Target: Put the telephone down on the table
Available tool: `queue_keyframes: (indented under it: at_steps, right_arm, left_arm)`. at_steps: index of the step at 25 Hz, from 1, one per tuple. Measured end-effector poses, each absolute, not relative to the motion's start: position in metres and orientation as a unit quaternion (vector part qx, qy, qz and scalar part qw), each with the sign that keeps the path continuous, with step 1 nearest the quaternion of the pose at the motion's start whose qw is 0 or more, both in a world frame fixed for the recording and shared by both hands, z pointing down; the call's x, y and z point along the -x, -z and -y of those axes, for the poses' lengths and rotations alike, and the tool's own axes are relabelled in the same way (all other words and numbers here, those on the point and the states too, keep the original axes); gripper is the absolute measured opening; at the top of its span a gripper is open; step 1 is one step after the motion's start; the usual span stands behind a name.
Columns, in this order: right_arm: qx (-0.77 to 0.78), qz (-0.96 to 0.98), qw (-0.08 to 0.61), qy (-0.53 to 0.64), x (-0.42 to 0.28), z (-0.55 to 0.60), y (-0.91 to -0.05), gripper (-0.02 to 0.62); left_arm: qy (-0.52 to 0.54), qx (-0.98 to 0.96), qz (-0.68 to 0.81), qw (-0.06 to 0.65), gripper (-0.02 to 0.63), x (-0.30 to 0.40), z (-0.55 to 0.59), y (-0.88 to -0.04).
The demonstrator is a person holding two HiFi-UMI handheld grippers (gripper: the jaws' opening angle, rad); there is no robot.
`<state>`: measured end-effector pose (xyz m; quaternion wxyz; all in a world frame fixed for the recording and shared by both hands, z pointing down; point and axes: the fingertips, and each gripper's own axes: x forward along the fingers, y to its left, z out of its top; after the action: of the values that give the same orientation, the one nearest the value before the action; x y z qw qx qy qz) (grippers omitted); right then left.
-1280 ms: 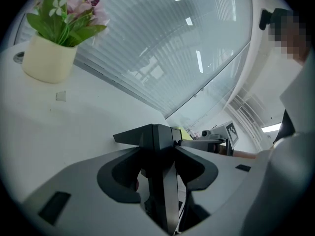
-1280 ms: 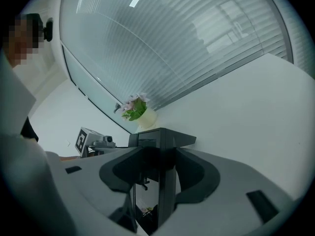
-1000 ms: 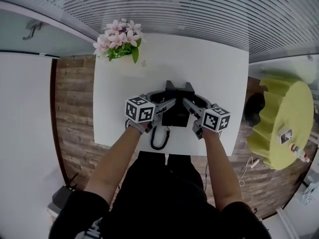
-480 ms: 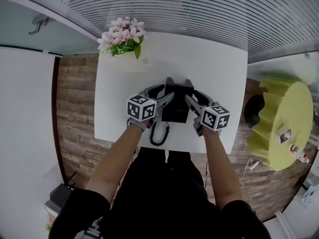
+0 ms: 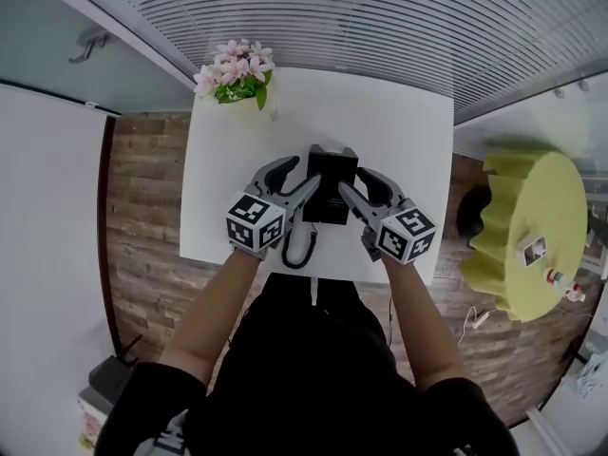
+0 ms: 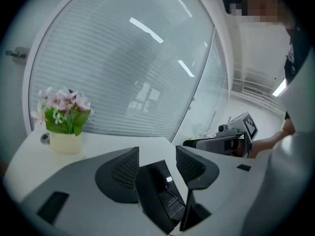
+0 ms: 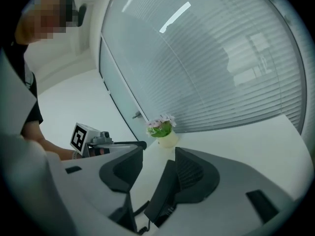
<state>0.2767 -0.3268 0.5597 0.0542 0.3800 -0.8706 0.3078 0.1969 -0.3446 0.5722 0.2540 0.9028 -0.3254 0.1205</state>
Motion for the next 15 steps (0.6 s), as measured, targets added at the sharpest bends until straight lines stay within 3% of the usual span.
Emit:
queue_keyframes:
  at_steps: [11, 15]
  right_arm:
    - [-0.343, 0.927, 0.023, -0.15, -0.262, 0.297, -0.424, 0.213]
    - [-0.337, 0.935, 0.004, -0.111, -0.261, 0.288, -0.386, 0.156]
  left_arm:
    - [-0.047, -0.939, 0.303, 0.155, 0.221, -0.207, 0.307, -0.433]
    - [-0.035, -0.947, 0.296, 0.118, 0.205, -0.212, 0.297, -0.398]
